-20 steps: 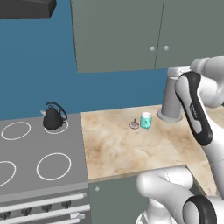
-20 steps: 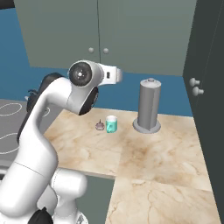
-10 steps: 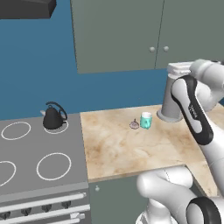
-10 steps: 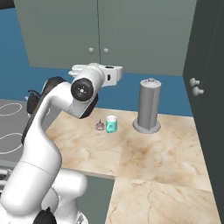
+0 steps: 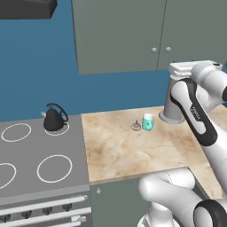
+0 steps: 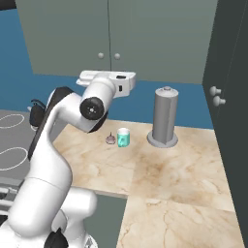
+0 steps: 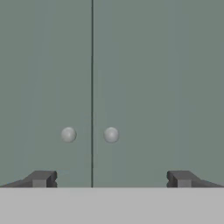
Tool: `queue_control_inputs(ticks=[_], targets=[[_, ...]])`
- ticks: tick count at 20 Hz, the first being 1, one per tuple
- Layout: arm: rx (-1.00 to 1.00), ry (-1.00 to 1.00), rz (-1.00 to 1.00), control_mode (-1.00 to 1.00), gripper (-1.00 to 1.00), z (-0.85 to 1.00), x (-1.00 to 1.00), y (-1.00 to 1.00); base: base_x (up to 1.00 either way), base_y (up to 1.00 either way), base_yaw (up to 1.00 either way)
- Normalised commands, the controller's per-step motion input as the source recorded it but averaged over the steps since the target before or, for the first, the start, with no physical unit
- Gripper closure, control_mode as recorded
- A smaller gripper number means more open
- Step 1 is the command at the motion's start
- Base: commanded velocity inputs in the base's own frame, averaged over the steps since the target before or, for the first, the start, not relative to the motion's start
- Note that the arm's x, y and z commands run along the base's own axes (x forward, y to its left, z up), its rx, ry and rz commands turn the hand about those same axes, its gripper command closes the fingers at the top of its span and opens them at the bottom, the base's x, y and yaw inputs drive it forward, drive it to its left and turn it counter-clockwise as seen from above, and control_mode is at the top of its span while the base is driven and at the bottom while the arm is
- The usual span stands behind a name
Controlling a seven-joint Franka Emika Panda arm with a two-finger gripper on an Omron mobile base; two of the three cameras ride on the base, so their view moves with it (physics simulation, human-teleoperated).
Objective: Pick the pan from the cabinet and place it on the stove. Then turn on the stove burner for the pan.
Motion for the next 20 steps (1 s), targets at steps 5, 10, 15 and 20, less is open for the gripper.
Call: queue_control_inputs(ticks=[5, 10, 15, 20], targets=[[0.0, -0.09, 0.0, -1.0, -1.0, 0.12, 0.0, 0.0, 0.0, 0.0, 0.0], [0.0, -0.09, 0.0, -1.0, -1.0, 0.14, 0.0, 0.0, 0.0, 0.0, 0.0], [0.0, -0.09, 0.0, -1.0, -1.0, 0.12, 0.0, 0.0, 0.0, 0.0, 0.0], [0.0, -0.05, 0.0, -1.0, -1.0, 0.02, 0.0, 0.01, 0.0, 0.0, 0.0]])
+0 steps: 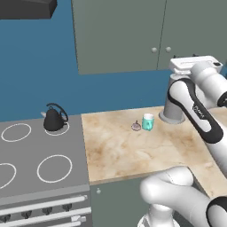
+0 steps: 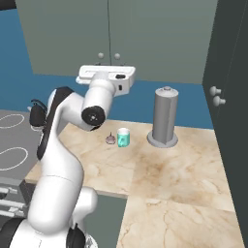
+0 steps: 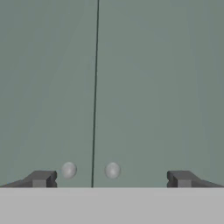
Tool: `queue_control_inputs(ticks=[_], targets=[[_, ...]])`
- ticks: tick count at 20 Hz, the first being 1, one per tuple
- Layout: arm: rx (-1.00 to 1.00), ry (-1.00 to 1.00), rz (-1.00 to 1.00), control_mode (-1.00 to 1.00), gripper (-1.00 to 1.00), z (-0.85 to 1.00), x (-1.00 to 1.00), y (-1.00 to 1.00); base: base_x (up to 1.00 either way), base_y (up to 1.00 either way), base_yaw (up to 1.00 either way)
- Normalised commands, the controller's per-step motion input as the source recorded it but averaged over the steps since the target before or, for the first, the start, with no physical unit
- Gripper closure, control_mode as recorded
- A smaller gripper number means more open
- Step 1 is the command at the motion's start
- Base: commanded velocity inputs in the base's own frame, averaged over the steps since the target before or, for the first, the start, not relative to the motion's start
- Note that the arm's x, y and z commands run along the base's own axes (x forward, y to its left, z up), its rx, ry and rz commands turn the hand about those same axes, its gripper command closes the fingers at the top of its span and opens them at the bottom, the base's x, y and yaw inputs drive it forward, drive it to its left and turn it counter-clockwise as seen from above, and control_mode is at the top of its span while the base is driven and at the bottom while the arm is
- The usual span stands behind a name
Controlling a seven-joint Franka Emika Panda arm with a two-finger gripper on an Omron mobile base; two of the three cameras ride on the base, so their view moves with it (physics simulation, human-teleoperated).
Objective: Pick the pan from the cabinet and place it on the stove. Then turn on the stove burner for the pan.
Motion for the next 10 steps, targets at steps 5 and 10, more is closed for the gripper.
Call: queue_control_inputs(ticks=[5, 10], targets=[[0.0, 0.04, 0.0, -1.0, -1.0, -0.08, 0.11, 0.0, 0.0, 0.0, 0.0], [0.0, 0.03, 0.02, -1.0, -1.0, -0.01, 0.02, 0.02, 0.0, 0.0, 0.0]])
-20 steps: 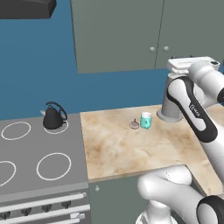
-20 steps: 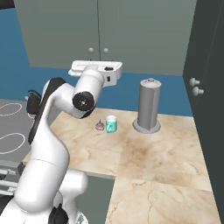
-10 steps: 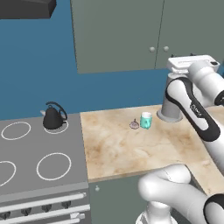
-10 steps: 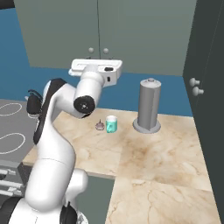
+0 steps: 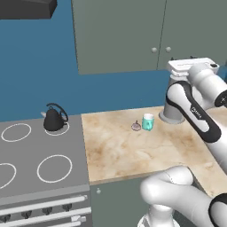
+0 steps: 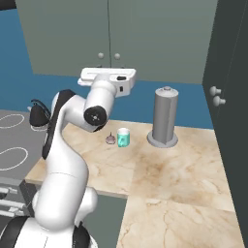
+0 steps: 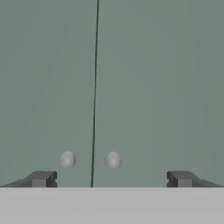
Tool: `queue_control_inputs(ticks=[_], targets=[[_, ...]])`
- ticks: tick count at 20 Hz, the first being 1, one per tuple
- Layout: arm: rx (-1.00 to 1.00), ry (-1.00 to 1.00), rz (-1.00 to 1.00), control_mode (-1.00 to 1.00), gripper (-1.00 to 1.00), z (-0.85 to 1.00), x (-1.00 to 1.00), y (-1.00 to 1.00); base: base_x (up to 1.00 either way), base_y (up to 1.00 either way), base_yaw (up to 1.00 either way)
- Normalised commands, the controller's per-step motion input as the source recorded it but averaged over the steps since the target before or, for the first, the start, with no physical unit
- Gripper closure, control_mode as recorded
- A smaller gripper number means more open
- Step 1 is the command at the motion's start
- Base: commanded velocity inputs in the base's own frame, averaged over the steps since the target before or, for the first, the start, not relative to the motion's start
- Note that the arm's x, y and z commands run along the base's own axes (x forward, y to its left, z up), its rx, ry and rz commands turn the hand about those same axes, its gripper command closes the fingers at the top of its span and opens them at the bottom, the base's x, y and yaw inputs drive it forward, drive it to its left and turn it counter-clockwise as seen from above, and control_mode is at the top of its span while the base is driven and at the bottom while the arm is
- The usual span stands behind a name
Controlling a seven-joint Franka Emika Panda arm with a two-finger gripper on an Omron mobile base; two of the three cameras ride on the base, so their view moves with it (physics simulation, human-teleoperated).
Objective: Pick the pan from the cabinet and place it on the stove. Then turn on the stove burner for the pan.
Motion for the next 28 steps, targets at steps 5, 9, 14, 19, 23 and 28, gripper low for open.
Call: queue_control_inputs(ticks=[5, 9, 14, 19, 23, 28], targets=[[0.0, 0.0, 0.0, -1.0, -1.0, 0.0, 0.15, 0.2, 0.0, 0.0, 0.0], [0.0, 0.02, 0.0, -1.0, -1.0, 0.0, 0.25, 0.2, 0.0, 0.0, 0.0], [0.0, 0.01, 0.0, -1.0, -1.0, 0.0, 0.26, 0.06, 0.0, 0.0, 0.0], [0.0, 0.0, 0.0, -1.0, -1.0, 0.0, 0.23, -0.19, 0.0, 0.0, 0.0], [0.0, 0.0, 0.0, -1.0, -1.0, 0.0, 0.23, -0.25, 0.0, 0.0, 0.0], [0.0, 0.0, 0.0, -1.0, -1.0, 0.0, 0.31, -0.08, 0.0, 0.0, 0.0]])
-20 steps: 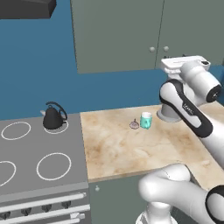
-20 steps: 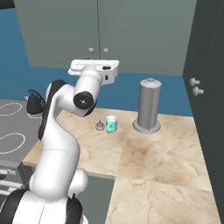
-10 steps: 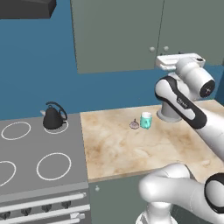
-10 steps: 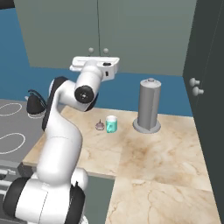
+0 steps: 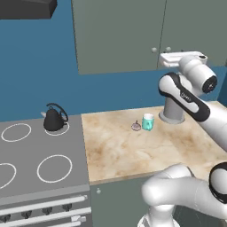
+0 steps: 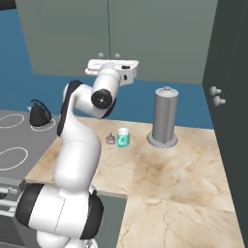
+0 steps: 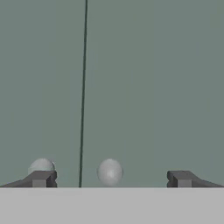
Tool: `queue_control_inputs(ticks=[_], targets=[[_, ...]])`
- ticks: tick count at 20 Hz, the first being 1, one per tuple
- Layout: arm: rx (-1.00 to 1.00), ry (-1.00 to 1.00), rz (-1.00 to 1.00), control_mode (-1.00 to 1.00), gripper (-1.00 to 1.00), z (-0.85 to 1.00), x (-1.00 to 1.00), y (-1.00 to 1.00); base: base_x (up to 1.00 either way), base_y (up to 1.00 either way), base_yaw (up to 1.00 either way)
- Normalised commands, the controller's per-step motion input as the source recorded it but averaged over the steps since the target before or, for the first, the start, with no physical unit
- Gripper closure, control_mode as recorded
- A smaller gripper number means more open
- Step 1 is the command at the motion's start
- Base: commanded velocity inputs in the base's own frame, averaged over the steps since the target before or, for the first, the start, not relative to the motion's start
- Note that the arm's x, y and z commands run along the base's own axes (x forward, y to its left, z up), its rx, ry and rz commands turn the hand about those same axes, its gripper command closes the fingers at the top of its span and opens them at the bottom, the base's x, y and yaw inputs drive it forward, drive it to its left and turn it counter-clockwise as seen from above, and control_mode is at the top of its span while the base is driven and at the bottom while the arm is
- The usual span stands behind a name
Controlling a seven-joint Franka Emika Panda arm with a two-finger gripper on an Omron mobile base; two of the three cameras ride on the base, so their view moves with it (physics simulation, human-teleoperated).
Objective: Pick the pan from the cabinet and place it on the stove. Then turn on the stove burner for the pan.
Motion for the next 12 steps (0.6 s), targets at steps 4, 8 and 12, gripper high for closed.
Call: queue_control_inputs(ticks=[4, 8, 12], targets=[[0.0, 0.0, 0.01, -1.0, -1.0, -0.01, 0.31, 0.0, 0.0, 0.0, 0.0], [0.0, 0.0, 0.0, -1.0, -1.0, -0.03, 0.29, 0.0, 0.0, 0.0, 0.0], [0.0, 0.0, 0.0, -1.0, -1.0, 0.0, 0.24, 0.0, 0.0, 0.0, 0.0]])
